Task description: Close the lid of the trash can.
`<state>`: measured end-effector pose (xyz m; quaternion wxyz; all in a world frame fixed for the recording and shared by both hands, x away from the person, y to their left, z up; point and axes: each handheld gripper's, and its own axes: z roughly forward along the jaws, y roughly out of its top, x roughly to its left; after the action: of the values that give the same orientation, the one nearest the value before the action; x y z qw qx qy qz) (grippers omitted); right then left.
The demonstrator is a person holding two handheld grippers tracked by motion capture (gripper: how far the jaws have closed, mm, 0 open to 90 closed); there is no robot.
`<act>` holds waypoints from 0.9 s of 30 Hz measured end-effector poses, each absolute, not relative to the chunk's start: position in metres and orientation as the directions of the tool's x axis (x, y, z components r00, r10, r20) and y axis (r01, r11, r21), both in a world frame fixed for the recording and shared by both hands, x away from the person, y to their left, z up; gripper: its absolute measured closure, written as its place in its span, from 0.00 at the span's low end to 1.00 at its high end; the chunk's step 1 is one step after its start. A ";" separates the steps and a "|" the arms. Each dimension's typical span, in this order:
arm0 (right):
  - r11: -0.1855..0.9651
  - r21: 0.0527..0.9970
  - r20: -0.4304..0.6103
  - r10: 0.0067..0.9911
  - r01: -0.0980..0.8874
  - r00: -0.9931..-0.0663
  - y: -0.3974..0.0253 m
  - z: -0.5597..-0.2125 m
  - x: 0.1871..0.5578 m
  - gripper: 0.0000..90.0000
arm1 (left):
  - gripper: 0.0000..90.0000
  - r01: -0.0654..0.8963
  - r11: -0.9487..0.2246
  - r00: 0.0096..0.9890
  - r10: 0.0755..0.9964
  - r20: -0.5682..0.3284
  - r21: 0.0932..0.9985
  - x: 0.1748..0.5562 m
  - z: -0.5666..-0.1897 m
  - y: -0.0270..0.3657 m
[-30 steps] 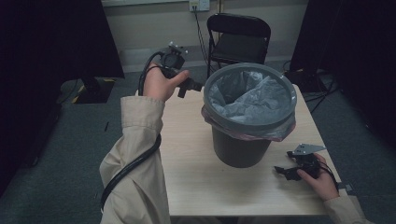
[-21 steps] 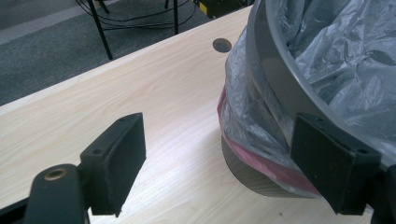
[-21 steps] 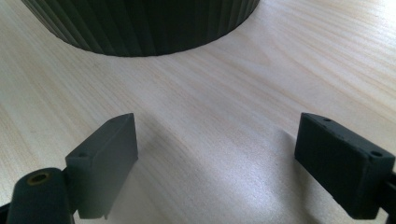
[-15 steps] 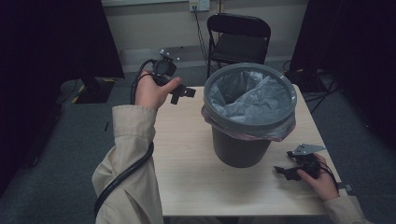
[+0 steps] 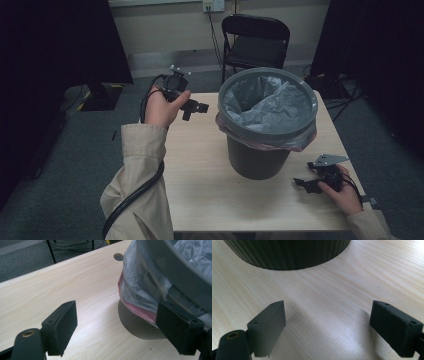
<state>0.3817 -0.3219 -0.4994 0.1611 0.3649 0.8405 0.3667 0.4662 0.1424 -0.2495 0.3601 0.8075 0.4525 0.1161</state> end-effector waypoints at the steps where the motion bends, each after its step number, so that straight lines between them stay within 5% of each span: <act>1: 0.465 0.734 -0.003 0.732 0.495 -0.682 -0.322 -0.499 0.382 0.14 | 0.19 0.648 -0.335 0.566 0.813 -0.138 0.684 0.466 -0.252 0.144; 27: 0.463 0.735 -0.003 0.733 0.496 -0.680 -0.322 -0.500 0.382 0.14 | 0.19 0.644 -0.339 0.589 0.791 -0.163 0.685 0.450 -0.295 0.151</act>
<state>0.3816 -0.3218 -0.4995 0.1614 0.3657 0.8399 0.3672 0.4502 0.1509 -0.2954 0.3676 0.8122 0.4420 0.0999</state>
